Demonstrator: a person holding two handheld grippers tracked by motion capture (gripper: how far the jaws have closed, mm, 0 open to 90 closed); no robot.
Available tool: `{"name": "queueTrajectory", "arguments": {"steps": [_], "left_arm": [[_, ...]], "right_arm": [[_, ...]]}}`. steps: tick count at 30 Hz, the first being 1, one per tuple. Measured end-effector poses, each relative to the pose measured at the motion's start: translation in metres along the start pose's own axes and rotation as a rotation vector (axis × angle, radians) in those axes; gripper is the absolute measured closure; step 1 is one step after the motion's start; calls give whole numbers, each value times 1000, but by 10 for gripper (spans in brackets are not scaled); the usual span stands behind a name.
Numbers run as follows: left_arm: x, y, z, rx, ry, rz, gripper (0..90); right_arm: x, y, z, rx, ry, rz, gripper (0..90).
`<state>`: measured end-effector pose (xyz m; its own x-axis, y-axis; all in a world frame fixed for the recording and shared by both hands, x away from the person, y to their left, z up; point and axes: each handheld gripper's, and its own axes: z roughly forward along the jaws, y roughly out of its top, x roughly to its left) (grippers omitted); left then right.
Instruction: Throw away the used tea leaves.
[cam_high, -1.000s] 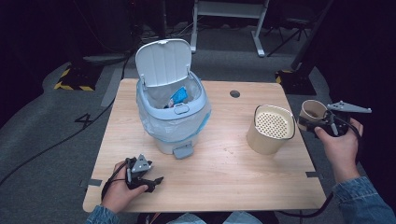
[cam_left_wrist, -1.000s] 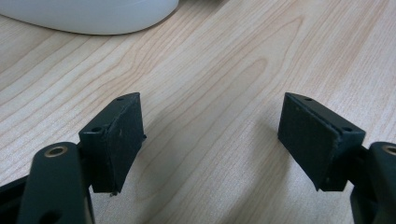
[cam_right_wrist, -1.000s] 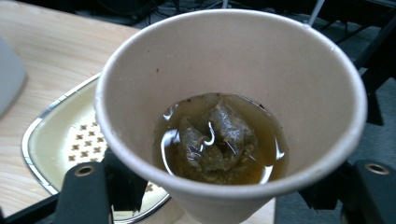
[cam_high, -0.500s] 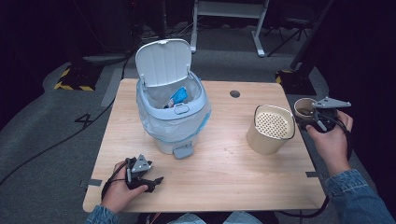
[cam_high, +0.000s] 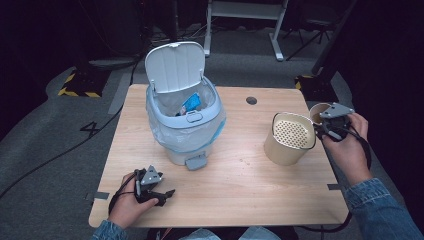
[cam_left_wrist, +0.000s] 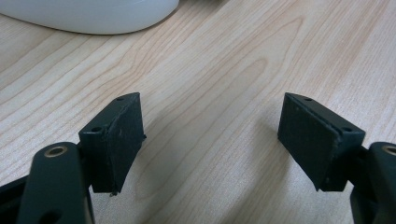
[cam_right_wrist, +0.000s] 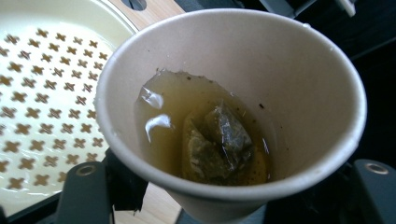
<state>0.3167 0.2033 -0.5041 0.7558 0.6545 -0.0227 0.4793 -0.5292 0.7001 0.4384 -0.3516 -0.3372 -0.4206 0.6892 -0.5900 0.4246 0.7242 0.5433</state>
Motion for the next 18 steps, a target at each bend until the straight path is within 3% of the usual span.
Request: {"name": "queueTrajectory", "arguments": {"steps": [3, 4, 5, 8, 9, 10, 12, 18], "left_arm": [[0, 0, 0, 0, 0, 0, 229], [0, 0, 0, 0, 0, 0, 229], [0, 0, 0, 0, 0, 0, 229], [0, 0, 0, 0, 0, 0, 229], [0, 0, 0, 0, 0, 1, 229], [0, 0, 0, 0, 0, 1, 229], [0, 0, 0, 0, 0, 0, 229], [0, 0, 0, 0, 0, 0, 229]], "right_arm": [[3, 2, 2, 30, -27, -86, 318], [3, 2, 2, 30, -27, -86, 318], [4, 3, 4, 49, -46, -133, 319], [6, 4, 5, 63, -61, -172, 320], [6, 5, 5, 78, -81, -244, 321], [6, 6, 6, 88, -95, -284, 321], [7, 6, 6, 91, -101, -303, 321], [12, 8, 7, 116, -161, -476, 323]]}}
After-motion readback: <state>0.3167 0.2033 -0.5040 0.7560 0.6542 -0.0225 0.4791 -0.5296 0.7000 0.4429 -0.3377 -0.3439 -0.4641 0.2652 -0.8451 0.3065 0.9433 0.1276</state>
